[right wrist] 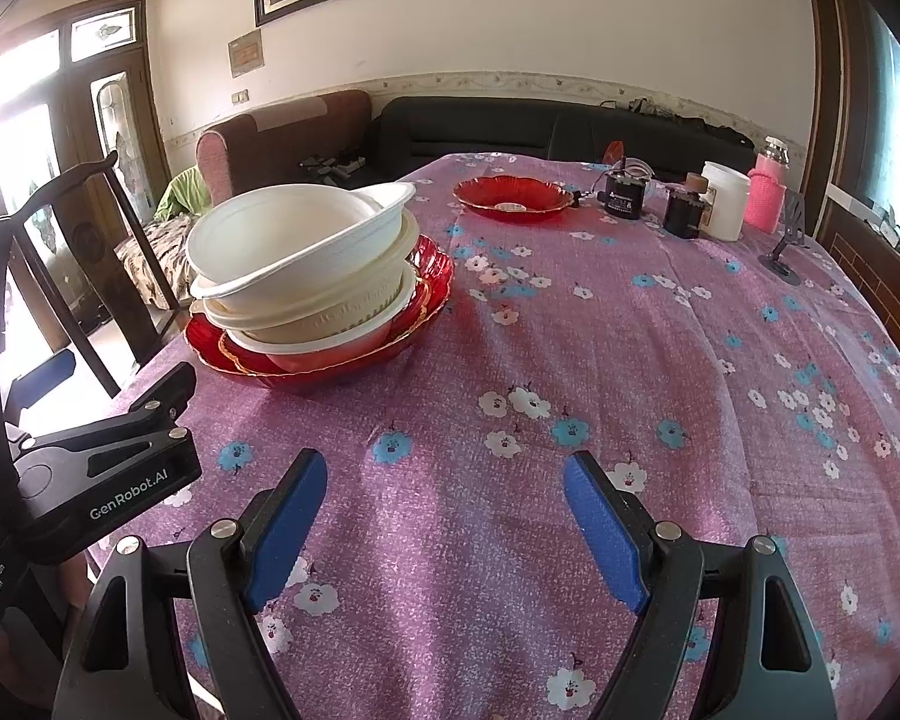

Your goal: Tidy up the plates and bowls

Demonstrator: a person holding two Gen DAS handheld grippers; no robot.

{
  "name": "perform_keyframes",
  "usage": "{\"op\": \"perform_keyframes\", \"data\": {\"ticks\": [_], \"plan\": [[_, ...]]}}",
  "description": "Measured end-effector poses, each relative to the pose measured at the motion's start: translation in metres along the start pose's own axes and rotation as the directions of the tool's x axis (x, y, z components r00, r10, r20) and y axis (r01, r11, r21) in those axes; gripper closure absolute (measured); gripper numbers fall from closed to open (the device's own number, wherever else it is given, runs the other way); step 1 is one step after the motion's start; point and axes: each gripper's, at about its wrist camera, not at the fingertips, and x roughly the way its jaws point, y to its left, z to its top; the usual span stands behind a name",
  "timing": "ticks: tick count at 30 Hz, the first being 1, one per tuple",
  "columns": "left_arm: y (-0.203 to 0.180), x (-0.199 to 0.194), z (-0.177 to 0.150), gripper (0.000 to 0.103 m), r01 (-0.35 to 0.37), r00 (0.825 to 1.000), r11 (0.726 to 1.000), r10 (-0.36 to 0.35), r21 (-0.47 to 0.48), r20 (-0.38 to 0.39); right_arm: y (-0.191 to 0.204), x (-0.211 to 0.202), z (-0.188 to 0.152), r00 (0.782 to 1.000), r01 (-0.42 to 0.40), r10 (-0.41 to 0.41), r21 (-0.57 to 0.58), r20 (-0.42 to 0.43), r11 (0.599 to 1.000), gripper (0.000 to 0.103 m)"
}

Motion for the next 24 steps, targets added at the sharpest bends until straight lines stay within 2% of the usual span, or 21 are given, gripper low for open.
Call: {"op": "perform_keyframes", "data": {"ticks": [5,13,18,24], "plan": [[-0.001,0.003,0.001,0.0,0.006,1.0,1.0,-0.006,0.003,-0.017,-0.002,0.003,0.0,1.0,-0.003,0.003,0.005,-0.011,1.0,0.018],[0.001,0.0,0.006,0.0,-0.024,1.0,1.0,0.024,-0.001,0.001,-0.003,0.011,0.005,1.0,-0.019,0.019,0.004,-0.02,1.0,0.018],[-0.014,-0.011,0.014,0.0,0.01,0.999,1.0,-0.011,0.016,0.045,-0.025,0.008,0.013,1.0,0.015,-0.015,0.052,0.002,0.999,0.018],[-0.055,-0.015,0.011,0.0,0.1,0.993,0.989,-0.106,0.107,0.057,-0.063,0.004,0.011,0.997,0.08,-0.081,0.148,-0.004,0.986,0.017]]}}
